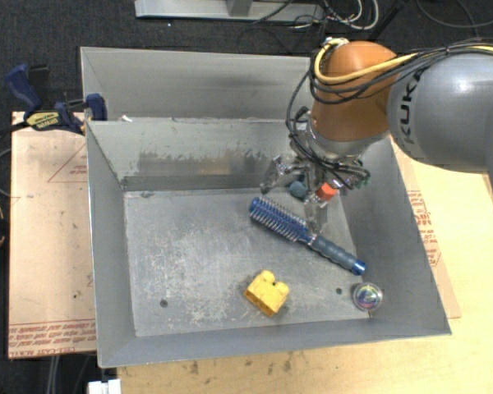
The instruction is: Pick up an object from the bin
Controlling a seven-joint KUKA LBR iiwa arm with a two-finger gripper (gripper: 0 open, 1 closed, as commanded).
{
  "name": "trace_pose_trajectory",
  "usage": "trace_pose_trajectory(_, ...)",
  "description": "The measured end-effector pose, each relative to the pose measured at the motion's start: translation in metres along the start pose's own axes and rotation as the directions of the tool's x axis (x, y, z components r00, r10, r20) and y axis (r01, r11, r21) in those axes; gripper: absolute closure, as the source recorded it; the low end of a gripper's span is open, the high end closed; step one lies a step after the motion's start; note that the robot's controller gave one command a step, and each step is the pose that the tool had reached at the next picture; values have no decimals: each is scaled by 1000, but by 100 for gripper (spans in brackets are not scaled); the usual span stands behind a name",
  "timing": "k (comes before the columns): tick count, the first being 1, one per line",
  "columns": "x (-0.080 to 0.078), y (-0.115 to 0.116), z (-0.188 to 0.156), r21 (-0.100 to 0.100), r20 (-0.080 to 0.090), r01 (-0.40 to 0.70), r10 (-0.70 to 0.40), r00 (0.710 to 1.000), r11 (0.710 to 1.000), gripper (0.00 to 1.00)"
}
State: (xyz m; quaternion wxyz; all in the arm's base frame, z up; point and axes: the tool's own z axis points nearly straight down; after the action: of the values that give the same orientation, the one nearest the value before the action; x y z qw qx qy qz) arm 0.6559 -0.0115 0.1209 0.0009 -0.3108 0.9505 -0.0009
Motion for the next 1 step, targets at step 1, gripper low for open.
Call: trace_pose_trajectory(1,64,18,46,1,16,-56,56,998,998,0)
